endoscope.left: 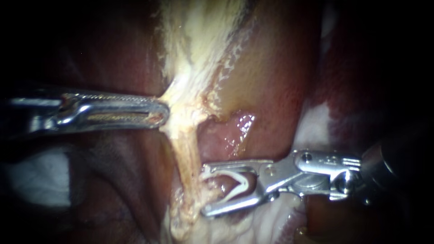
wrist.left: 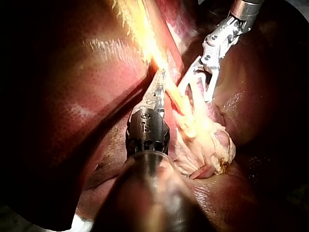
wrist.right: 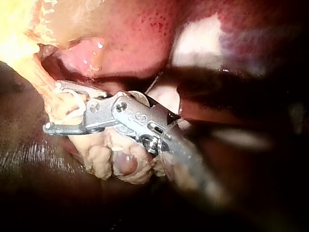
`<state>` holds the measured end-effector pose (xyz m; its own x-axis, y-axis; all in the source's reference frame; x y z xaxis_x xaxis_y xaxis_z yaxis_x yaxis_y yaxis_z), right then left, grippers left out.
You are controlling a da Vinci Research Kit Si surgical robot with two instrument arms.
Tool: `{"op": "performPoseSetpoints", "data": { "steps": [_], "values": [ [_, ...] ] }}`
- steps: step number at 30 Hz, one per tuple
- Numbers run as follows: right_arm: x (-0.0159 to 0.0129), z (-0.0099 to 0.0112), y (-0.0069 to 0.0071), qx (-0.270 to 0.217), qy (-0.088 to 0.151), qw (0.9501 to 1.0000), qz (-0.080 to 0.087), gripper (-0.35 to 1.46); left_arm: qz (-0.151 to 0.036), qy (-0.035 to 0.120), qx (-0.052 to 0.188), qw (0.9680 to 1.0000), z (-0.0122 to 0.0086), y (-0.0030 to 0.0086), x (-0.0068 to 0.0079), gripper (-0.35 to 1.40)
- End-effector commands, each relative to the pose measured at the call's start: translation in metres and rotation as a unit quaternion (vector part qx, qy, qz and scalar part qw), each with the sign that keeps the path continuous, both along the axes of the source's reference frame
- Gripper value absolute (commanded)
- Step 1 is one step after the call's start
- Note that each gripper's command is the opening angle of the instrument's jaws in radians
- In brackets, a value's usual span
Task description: Clipping first clip left tube
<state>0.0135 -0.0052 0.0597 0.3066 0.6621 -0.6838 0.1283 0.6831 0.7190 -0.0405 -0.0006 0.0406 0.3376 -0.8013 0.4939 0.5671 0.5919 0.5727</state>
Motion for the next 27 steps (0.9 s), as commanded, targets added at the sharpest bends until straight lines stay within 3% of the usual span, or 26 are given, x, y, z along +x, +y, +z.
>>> {"op": "performPoseSetpoints", "data": {
  "steps": [1,12,27],
  "values": [
    [0.0001,-0.0003,-0.0001,-0.001,0.0,1.0,0.0,0.6,-0.001,0.0,0.002,1.0,0.0001,0.0,0.0,-0.35],
    [0.0008,-0.0005,-0.0003,-0.001,0.0,1.0,0.001,0.6,-0.002,0.001,0.001,1.0,0.0005,0.0002,0.0001,-0.35],
    [0.0016,0.0033,-0.0002,-0.009,-0.017,0.9998,0.0,0.6,-0.004,0.002,0.001,1.0,-0.0007,-0.0003,-0.0002,-0.35]
  ]
}}
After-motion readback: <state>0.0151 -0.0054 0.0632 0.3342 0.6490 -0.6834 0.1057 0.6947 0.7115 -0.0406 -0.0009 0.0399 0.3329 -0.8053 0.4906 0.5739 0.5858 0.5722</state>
